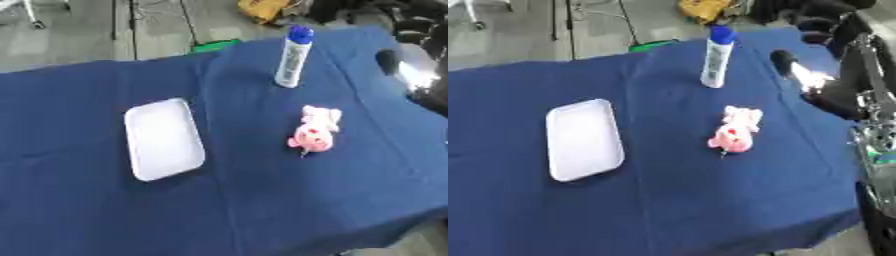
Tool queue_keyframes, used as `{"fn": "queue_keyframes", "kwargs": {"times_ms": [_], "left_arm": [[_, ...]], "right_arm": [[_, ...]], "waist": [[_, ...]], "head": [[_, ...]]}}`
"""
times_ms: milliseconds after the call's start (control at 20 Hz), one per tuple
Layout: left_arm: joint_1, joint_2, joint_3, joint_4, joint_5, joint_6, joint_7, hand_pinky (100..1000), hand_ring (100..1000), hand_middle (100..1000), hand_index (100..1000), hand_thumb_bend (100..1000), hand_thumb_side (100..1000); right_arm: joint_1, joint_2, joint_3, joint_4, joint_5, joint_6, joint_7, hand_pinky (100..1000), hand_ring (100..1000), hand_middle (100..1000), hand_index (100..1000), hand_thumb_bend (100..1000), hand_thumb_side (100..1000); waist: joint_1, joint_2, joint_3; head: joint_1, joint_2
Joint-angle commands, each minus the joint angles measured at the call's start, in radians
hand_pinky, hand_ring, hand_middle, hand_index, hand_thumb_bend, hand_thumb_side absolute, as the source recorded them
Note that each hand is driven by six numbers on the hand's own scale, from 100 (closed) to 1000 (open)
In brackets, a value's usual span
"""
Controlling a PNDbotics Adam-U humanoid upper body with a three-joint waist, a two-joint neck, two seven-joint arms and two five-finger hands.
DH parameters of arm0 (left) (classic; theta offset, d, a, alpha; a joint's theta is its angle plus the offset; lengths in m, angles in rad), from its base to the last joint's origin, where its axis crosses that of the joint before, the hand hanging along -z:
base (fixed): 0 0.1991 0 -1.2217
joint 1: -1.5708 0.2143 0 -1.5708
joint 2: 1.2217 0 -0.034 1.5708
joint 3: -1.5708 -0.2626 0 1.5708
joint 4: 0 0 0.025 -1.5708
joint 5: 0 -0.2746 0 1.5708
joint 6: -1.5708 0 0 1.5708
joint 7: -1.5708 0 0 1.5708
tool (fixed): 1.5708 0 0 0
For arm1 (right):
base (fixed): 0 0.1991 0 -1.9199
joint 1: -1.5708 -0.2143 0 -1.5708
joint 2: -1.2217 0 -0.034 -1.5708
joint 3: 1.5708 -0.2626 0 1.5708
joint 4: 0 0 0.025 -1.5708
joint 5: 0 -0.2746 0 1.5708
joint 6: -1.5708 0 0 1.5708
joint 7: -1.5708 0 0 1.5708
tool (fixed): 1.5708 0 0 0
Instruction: Pick up objects on the table and place them in the box.
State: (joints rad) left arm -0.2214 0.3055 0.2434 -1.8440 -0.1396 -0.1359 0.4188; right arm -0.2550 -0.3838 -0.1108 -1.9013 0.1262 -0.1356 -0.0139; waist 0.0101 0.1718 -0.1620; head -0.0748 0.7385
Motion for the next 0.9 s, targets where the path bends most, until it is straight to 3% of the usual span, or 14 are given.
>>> {"fn": "queue_keyframes", "kwargs": {"times_ms": [50,300,900], "left_arm": [[-0.01,0.011,0.008,-0.019,-0.004,0.002,-0.001,784,745,735,783,513,913],[-0.01,0.012,0.008,-0.019,-0.004,0.002,-0.002,784,745,735,783,513,913],[-0.011,0.016,0.004,-0.017,-0.004,0.003,-0.007,784,745,735,783,514,912]], "right_arm": [[-0.011,-0.028,-0.009,-0.024,0.003,-0.002,0.003,779,795,806,884,620,424],[-0.013,-0.041,-0.004,-0.021,0.004,-0.003,0.008,779,795,806,884,619,424],[-0.039,-0.15,0.04,0.034,0.018,-0.023,0.073,785,802,815,898,621,420]], "waist": [[-0.007,-0.032,-0.001],[-0.007,-0.033,0.0],[-0.011,-0.034,0.005]], "head": [[-0.003,-0.007],[-0.004,-0.007],[-0.045,-0.012]]}}
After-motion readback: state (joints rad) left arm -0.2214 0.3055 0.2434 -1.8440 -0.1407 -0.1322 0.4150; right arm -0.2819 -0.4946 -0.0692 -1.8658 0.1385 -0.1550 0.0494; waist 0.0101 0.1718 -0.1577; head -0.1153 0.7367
